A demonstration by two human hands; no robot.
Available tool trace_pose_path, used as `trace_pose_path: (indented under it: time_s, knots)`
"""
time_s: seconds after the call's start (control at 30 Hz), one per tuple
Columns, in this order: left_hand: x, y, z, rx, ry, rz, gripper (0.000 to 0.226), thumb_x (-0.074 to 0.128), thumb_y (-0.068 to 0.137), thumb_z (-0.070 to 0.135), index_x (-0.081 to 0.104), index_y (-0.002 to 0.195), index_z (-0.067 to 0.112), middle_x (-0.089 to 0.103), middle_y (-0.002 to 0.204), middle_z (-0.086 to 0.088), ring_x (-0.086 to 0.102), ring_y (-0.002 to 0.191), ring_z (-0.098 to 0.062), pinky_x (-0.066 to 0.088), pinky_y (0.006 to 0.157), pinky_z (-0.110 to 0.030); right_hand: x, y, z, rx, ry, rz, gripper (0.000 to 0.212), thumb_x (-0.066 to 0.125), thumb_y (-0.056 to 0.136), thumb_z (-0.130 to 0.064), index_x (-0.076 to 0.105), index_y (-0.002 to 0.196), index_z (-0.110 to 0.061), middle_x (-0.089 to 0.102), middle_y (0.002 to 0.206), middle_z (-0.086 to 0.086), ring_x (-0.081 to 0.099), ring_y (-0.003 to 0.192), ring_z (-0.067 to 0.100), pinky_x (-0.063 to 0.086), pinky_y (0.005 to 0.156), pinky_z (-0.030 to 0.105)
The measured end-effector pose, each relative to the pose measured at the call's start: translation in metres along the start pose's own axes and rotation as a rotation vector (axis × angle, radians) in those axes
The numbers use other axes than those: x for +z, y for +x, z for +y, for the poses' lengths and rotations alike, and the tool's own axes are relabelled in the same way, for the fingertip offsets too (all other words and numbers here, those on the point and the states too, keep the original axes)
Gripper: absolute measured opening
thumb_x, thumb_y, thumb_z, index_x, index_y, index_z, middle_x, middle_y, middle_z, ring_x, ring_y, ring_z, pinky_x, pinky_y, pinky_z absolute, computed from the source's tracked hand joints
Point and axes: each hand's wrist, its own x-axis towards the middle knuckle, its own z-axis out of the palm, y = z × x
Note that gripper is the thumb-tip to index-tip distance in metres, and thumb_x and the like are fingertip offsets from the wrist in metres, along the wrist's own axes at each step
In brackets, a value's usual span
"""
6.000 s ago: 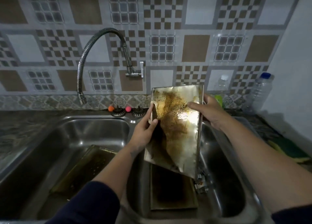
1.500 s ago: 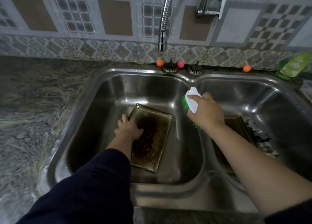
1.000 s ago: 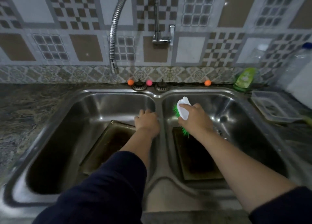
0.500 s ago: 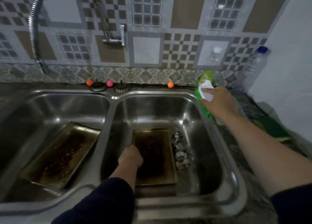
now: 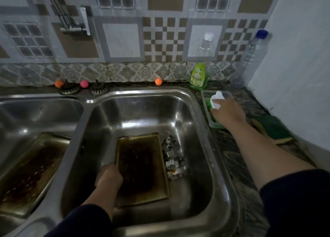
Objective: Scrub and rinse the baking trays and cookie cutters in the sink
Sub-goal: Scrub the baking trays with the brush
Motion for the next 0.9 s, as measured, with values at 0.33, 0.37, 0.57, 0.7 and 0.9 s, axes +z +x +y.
trace_pose_path:
  time_s: [0.33,0.37,0.57,0.7,0.9]
  knots:
    - [-0.023,-0.002,0.005,0.050,-0.194,-0.071,0.071,0.055,0.090,0.010,0.014,0.146,-0.004,0.045,0.137,-0.025,0.048,0.123,-0.037,0.045,0.096,-0.040,-0.019,-0.008,-0.018,0.005,0.040,0.099,0.044,0.060,0.088,-0.034,0.055,0.132,-0.037,0.048,0.138,0.009,0.053,0.117,0.035,0.047,0.091,0.042]
    - [-0.024,-0.003,0.006,0.058,-0.276,-0.085,0.074,0.053,0.091,0.007,0.007,0.147,-0.007,0.044,0.137,-0.028,0.048,0.124,-0.039,0.043,0.098,-0.041,-0.026,-0.010,-0.024,-0.022,0.053,0.119,0.044,0.061,0.088,-0.034,0.056,0.132,-0.037,0.049,0.136,0.010,0.054,0.116,0.035,0.047,0.090,0.042]
    - [-0.031,-0.001,-0.001,0.121,-0.704,-0.261,0.071,0.058,0.090,0.007,0.021,0.149,0.018,0.056,0.126,-0.017,0.058,0.111,-0.034,0.049,0.096,-0.049,-0.039,-0.042,-0.072,-0.195,0.155,0.164,0.045,0.063,0.088,-0.035,0.057,0.132,-0.032,0.050,0.131,0.010,0.054,0.113,0.029,0.042,0.081,0.033]
    - [-0.037,-0.006,-0.010,0.223,-0.813,-0.389,0.043,0.053,0.096,0.018,0.043,0.136,0.031,0.063,0.114,-0.009,0.063,0.103,-0.029,0.055,0.082,-0.052,-0.012,-0.076,-0.098,-0.251,0.209,0.078,0.045,0.065,0.087,-0.034,0.056,0.131,-0.033,0.051,0.129,0.006,0.055,0.107,0.023,0.046,0.081,0.033]
    - [-0.046,-0.010,-0.008,0.326,-0.867,-0.394,0.043,0.048,0.095,0.004,0.045,0.132,0.024,0.064,0.110,-0.010,0.067,0.089,-0.025,0.057,0.053,-0.036,0.046,-0.133,-0.118,-0.333,0.284,-0.130,0.047,0.065,0.087,-0.032,0.054,0.133,-0.036,0.055,0.130,0.004,0.057,0.106,0.020,0.050,0.087,0.035]
